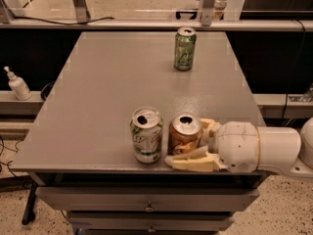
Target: Move orange can near 7up can
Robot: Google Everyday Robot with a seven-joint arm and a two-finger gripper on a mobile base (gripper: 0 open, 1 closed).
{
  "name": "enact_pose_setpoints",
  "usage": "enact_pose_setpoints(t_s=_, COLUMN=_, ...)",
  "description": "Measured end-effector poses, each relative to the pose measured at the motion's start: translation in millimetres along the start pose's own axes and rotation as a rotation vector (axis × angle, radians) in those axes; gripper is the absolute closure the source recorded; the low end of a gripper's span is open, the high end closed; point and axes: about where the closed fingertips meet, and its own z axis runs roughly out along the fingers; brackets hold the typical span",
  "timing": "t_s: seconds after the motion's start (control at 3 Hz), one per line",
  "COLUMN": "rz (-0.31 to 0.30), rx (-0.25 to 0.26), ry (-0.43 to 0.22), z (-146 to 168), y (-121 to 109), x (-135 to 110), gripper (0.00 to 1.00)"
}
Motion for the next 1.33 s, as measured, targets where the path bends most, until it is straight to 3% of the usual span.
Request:
enact_pose_setpoints(t_s=0.33, rz=-0.021, rx=-0.009, ry=0.027, z=6, y=1, x=0, gripper=0.0)
enact_pose_setpoints(t_s=1.0, rz=-0.054, rx=-0.008, ry=0.072, z=5, y=-8, x=-6, gripper=0.0)
enact_pose_setpoints(t_s=1.33, rz=-0.077, rx=0.024, ry=0.122, z=-17, y=-26, x=-18, gripper=0.0)
